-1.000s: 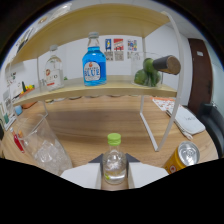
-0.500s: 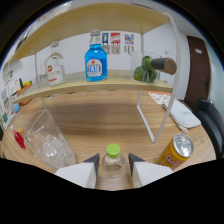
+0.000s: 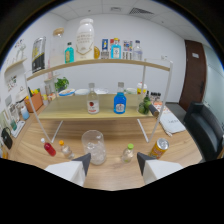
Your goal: Make me a cup of Vodka Sunrise.
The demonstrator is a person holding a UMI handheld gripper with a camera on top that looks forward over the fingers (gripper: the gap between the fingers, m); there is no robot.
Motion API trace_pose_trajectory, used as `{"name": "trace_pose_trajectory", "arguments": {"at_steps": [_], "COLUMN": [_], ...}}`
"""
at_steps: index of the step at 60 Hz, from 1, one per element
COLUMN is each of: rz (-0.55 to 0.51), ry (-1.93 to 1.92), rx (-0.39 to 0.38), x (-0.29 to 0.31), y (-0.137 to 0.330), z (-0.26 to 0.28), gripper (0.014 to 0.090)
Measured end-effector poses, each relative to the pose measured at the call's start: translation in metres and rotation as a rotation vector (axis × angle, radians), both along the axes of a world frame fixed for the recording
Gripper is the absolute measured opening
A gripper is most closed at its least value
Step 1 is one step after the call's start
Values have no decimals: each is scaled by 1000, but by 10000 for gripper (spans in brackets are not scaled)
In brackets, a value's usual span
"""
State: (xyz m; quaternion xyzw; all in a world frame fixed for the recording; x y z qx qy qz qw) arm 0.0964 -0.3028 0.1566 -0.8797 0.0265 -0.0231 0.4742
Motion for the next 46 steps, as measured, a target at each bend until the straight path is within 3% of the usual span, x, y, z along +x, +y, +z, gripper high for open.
{"name": "trace_pose_trajectory", "arguments": {"at_steps": [19,46], "rz": [15,29], "ry": [10,20], "rx": [-39,-60], "x": [-43,-62], "y": [-36,-44], "z": [3,1], "gripper": [859,858]}}
